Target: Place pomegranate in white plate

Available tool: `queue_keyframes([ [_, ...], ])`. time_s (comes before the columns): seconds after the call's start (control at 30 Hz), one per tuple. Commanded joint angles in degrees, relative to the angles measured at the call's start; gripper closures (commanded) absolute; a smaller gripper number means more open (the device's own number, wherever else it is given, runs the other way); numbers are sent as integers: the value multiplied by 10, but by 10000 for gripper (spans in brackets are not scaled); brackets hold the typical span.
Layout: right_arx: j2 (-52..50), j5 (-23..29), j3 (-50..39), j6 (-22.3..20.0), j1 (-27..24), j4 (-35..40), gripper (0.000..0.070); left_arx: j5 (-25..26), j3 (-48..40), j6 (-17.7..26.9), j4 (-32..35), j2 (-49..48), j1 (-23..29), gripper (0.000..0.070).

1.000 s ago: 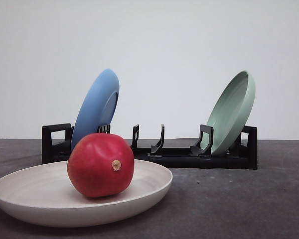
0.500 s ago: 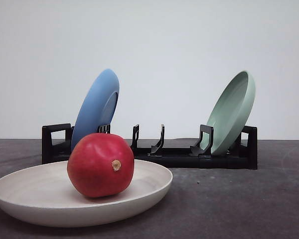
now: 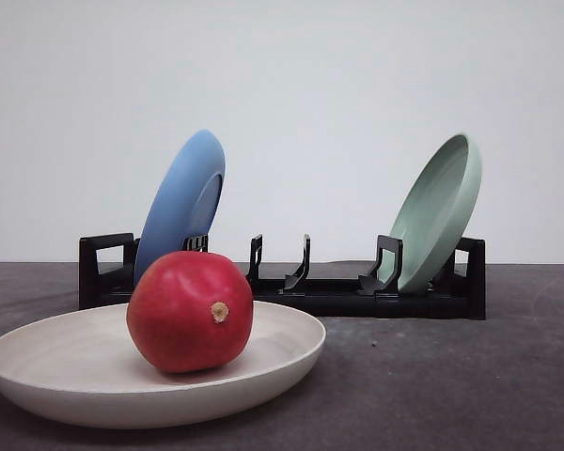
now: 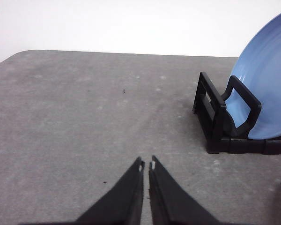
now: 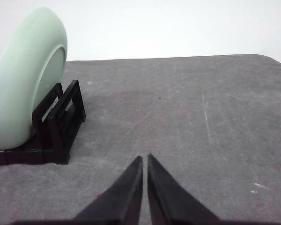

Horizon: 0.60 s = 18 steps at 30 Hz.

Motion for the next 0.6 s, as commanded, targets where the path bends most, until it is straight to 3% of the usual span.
queue_keyframes([
  [0.0,-2,0,-2,7,0,6,688,1,-5,3,7,-1,0,700],
  [0.57,-2,0,-2,7,0,6,688,1,-5,3,7,-1,0,700],
])
